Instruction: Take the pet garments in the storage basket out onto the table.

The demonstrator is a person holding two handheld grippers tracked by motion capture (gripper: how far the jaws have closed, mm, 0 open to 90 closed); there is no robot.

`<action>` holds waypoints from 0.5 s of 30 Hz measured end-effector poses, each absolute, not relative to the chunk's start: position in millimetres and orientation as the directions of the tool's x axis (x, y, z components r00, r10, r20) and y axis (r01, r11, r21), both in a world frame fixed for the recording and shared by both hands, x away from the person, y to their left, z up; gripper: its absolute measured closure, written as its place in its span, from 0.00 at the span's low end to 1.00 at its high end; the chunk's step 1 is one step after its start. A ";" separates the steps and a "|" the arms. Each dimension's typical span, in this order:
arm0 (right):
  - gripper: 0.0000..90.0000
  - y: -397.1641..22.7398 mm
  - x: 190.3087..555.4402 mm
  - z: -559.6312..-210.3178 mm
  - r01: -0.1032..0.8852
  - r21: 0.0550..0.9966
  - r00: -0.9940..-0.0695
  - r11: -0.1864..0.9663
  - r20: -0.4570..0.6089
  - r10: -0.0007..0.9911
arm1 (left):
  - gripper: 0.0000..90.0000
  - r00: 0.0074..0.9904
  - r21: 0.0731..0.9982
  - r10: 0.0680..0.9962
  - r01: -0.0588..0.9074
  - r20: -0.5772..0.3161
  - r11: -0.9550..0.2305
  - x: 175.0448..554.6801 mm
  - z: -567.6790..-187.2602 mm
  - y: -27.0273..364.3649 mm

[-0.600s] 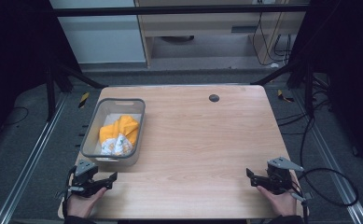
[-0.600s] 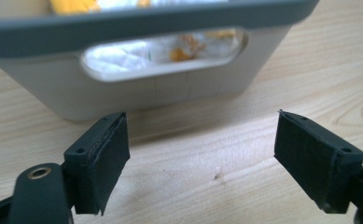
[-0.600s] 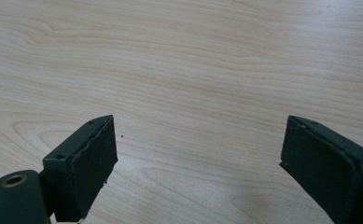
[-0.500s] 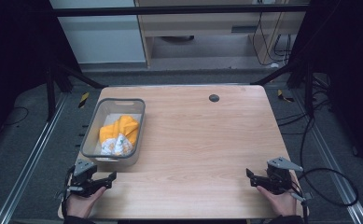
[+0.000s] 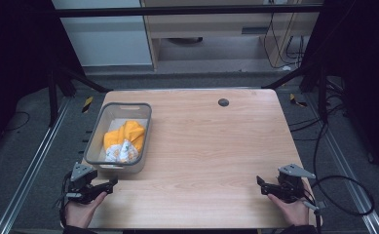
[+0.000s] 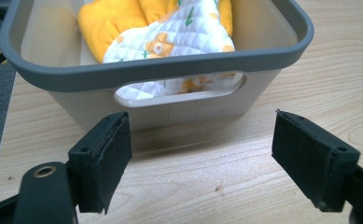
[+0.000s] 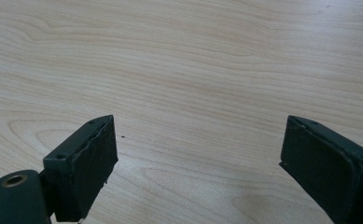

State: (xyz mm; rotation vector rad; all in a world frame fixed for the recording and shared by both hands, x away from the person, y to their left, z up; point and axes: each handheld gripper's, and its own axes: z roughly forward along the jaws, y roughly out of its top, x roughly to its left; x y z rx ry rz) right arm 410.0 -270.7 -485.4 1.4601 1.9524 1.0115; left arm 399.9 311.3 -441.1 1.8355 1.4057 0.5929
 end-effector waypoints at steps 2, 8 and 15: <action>0.12 -270.4 410.1 -485.6 0.584 0.797 -0.306 0.153 0.041 0.951 | 0.22 0.295 0.783 0.953 0.608 -0.070 -0.130 400.0 -438.5 311.1; 0.12 -267.3 409.7 -485.9 0.588 0.794 -0.314 0.157 0.046 0.948 | 0.22 0.297 0.795 0.952 0.592 -0.066 -0.129 400.1 -429.3 311.2; 0.12 -265.7 409.7 -485.9 0.583 0.796 -0.318 0.160 0.043 0.947 | 0.22 0.304 0.802 0.950 0.582 -0.063 -0.133 402.0 -421.0 313.4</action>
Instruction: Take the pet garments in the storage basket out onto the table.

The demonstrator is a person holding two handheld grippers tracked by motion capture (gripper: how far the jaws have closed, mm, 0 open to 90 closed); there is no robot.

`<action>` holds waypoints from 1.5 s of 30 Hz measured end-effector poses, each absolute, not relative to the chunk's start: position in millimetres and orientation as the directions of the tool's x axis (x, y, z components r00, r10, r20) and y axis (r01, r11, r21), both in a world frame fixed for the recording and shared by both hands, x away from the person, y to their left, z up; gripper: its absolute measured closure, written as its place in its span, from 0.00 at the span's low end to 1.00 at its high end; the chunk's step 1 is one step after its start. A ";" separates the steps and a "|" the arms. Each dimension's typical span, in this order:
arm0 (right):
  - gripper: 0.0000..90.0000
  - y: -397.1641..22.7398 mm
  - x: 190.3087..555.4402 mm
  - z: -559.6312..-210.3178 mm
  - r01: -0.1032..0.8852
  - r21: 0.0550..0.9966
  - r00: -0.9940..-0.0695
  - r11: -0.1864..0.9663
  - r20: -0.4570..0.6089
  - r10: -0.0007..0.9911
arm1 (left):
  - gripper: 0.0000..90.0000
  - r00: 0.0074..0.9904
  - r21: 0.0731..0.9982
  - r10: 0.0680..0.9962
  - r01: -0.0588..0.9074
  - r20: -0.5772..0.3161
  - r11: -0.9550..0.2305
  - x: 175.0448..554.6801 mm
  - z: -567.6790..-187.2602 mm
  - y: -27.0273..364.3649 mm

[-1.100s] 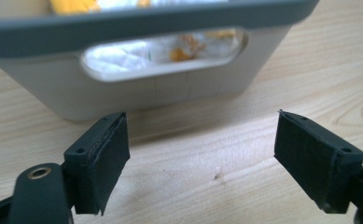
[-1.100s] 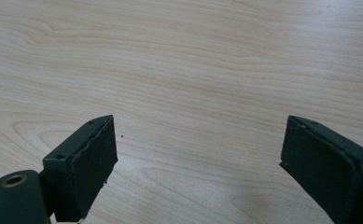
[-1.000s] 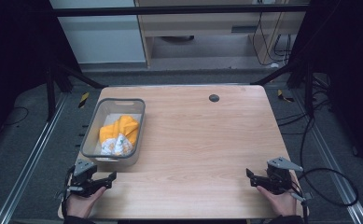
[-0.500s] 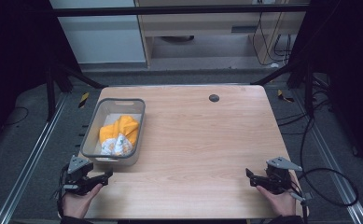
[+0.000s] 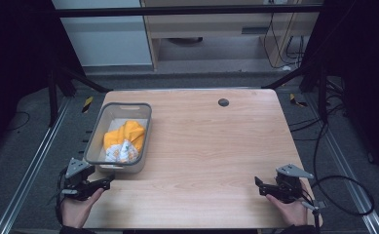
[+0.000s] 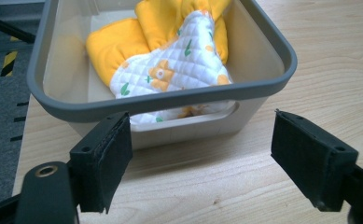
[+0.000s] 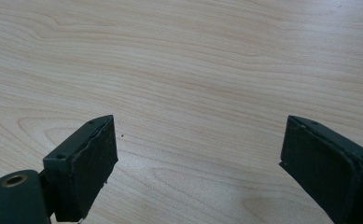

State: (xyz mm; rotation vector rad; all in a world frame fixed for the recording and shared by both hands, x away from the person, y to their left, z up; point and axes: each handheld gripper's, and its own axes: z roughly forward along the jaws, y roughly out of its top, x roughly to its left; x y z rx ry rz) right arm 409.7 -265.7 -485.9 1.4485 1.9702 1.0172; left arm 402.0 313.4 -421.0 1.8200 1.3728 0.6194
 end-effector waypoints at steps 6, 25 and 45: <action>0.12 -265.2 408.9 -485.3 0.578 0.799 -0.324 0.166 0.038 0.945 | 0.22 0.313 0.814 0.947 0.567 -0.070 -0.127 403.2 -411.7 317.4; 0.12 -265.1 408.3 -483.9 0.578 0.800 -0.324 0.159 0.045 0.945 | 0.22 0.346 0.813 0.936 0.563 -0.065 -0.151 424.5 -384.1 321.4; 0.12 -264.7 409.4 -483.1 0.570 0.805 -0.330 0.166 0.039 0.943 | 0.23 0.376 0.802 0.925 0.568 -0.054 -0.184 455.2 -368.2 313.6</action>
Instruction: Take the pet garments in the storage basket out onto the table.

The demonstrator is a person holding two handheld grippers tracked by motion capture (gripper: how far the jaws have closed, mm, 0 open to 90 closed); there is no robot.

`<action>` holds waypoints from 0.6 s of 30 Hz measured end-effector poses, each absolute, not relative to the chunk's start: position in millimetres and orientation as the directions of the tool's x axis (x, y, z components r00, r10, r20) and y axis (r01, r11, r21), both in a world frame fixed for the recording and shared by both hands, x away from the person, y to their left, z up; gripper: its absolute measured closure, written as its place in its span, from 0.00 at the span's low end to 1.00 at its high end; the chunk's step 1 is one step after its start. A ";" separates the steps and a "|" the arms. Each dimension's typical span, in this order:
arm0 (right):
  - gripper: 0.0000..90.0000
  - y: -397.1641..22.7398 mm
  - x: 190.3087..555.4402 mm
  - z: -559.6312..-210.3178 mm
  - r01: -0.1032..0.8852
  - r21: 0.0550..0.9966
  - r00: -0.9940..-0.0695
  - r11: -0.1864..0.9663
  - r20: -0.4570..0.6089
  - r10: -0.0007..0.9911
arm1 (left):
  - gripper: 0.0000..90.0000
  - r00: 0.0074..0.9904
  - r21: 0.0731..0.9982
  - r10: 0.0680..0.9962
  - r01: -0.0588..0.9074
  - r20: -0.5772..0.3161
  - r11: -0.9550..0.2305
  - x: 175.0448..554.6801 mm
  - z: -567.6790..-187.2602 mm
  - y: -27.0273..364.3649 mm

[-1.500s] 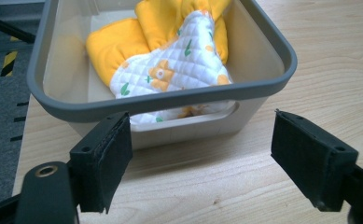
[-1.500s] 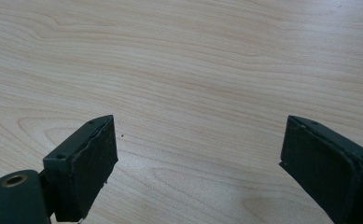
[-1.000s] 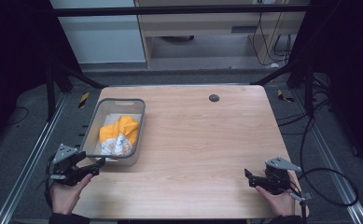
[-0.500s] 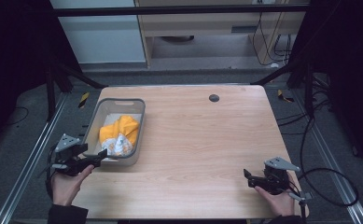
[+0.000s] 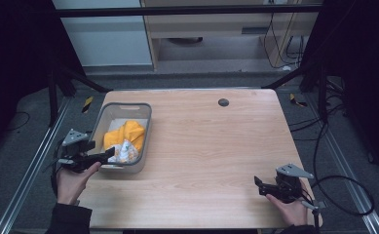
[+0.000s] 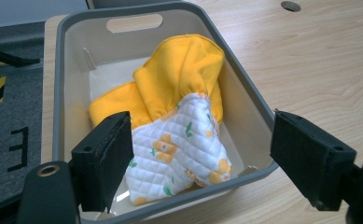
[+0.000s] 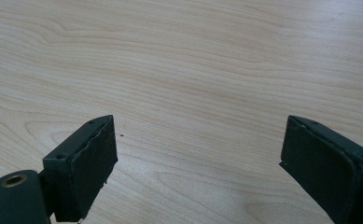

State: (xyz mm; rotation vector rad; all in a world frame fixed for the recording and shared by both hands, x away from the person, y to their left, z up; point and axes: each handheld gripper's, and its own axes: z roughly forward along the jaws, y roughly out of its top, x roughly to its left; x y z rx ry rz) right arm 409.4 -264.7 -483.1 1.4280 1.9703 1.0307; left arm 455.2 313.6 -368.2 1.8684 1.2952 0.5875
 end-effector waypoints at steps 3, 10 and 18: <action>0.12 -264.0 409.4 -483.1 0.577 0.801 -0.330 0.160 0.049 0.943 | 0.24 0.377 0.798 0.925 0.572 -0.052 -0.188 459.7 -368.1 312.6; 0.12 -264.0 409.6 -483.4 0.578 0.799 -0.332 0.162 0.049 0.942 | 0.24 0.381 0.778 0.924 0.589 -0.031 -0.217 474.7 -370.0 305.7; 0.12 -263.9 410.5 -484.5 0.579 0.797 -0.334 0.170 0.042 0.941 | 0.25 0.384 0.754 0.923 0.611 -0.015 -0.241 490.0 -375.4 299.0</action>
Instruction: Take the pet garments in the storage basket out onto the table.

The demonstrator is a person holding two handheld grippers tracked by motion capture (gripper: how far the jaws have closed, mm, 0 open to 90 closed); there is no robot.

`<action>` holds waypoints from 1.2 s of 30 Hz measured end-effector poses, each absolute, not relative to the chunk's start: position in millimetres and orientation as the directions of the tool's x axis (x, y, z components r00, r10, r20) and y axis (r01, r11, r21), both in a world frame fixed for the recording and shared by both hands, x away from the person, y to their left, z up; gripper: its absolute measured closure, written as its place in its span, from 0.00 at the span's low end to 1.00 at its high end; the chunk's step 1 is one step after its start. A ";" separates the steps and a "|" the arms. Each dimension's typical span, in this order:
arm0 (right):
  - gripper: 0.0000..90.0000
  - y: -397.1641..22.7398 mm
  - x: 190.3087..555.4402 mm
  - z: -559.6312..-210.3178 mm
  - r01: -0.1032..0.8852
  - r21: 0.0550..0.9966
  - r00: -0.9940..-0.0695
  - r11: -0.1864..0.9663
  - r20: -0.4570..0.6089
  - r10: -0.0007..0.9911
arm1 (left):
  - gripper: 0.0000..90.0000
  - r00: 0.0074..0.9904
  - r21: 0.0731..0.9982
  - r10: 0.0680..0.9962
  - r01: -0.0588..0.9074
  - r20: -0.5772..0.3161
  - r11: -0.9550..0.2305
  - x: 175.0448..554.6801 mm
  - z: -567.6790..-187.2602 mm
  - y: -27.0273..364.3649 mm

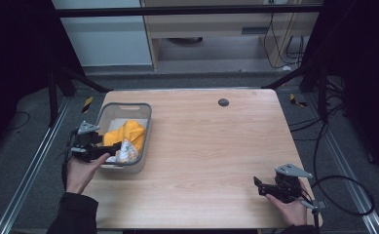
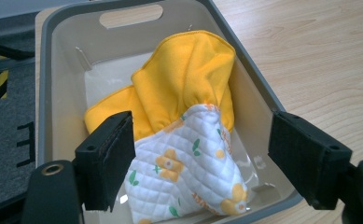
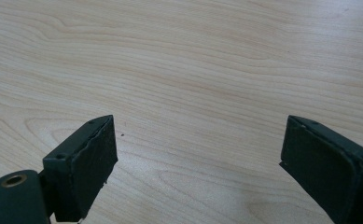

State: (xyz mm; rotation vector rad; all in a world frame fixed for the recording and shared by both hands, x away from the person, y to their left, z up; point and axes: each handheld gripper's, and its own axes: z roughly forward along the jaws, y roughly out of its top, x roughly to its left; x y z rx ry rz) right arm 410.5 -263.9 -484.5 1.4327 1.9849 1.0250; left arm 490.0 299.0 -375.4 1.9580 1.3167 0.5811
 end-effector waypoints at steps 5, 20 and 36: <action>0.12 -264.0 410.9 -484.6 0.581 0.796 -0.335 0.169 0.045 0.941 | 0.26 0.382 0.745 0.924 0.619 -0.012 -0.246 495.8 -376.2 297.6; 0.12 -262.7 410.7 -484.5 0.589 0.791 -0.343 0.168 0.056 0.938 | 0.32 0.365 0.715 0.931 0.659 -0.033 -0.233 516.0 -386.3 296.0; 0.12 -261.7 411.5 -485.7 0.593 0.784 -0.356 0.184 0.050 0.933 | 0.39 0.385 0.669 0.922 0.691 -0.024 -0.272 528.9 -397.8 286.4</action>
